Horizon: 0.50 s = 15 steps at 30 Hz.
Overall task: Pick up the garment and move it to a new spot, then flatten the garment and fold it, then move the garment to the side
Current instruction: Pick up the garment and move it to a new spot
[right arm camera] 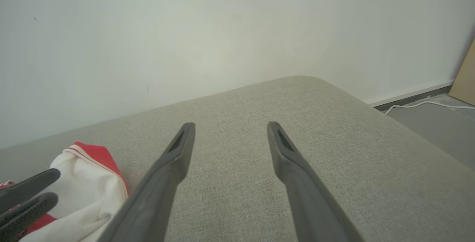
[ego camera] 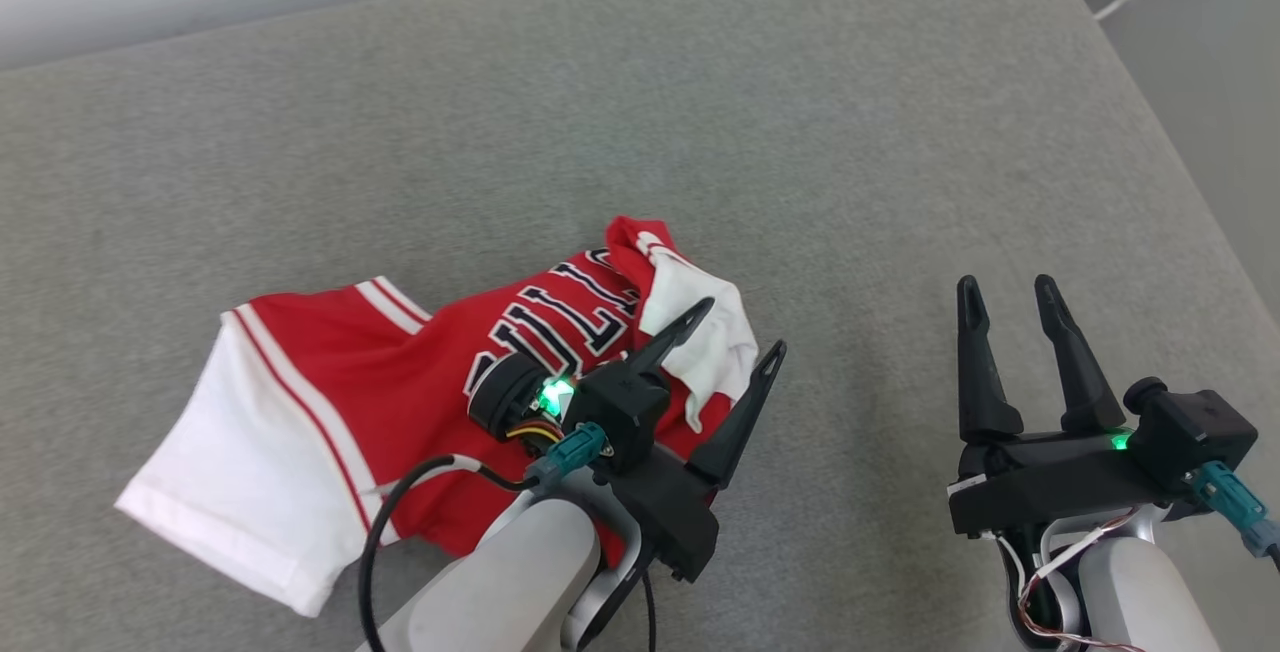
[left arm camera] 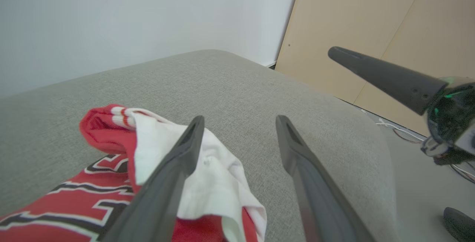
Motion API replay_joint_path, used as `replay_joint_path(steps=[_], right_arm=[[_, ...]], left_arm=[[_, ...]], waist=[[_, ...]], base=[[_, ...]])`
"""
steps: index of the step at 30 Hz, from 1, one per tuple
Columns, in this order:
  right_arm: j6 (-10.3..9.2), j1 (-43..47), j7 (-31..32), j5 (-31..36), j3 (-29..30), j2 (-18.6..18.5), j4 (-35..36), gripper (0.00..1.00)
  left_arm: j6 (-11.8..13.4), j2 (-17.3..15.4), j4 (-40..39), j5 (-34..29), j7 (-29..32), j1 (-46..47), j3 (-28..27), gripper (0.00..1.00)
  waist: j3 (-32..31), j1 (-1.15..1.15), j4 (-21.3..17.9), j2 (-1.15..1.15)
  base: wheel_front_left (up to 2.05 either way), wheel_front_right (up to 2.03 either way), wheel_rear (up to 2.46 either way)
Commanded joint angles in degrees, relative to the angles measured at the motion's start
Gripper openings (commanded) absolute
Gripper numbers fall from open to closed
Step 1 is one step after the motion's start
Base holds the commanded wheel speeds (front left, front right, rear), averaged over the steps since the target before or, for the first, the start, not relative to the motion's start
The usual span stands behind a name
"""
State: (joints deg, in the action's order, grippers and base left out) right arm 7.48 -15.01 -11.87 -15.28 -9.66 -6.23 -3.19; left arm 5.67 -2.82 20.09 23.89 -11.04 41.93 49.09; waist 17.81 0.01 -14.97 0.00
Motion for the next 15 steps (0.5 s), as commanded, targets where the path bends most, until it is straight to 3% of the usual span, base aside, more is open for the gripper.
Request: replay_joint_path(steps=[1, 5, 15], right_arm=[[0.02, -0.3, -0.3, 0.5, 0.4, -0.1, 0.1, 1.0], [0.02, 0.1, 0.0, 1.0, 1.2, -0.4, 0.5, 1.0], [0.02, 1.5, 1.3, 1.7, 1.7, -0.8, 1.8, 1.0]], left_arm=[[0.6, -0.1, -1.3, 0.4, -0.9, 0.0, -0.1, 1.0], [2.1, -1.6, -5.3, 0.2, -1.8, -0.9, -1.8, 1.0], [10.8, -9.9, -15.1, 1.9, -3.2, -6.7, -12.6, 1.0]], waist=[[-1.4, -0.01, 2.0, 0.0], [-2.4, -0.01, 4.4, 0.0], [-4.7, -0.01, 9.1, 0.0]], base=[[0.0, 0.0, 0.0], [0.0, 0.0, 0.0], [0.0, 0.0, 0.0]])
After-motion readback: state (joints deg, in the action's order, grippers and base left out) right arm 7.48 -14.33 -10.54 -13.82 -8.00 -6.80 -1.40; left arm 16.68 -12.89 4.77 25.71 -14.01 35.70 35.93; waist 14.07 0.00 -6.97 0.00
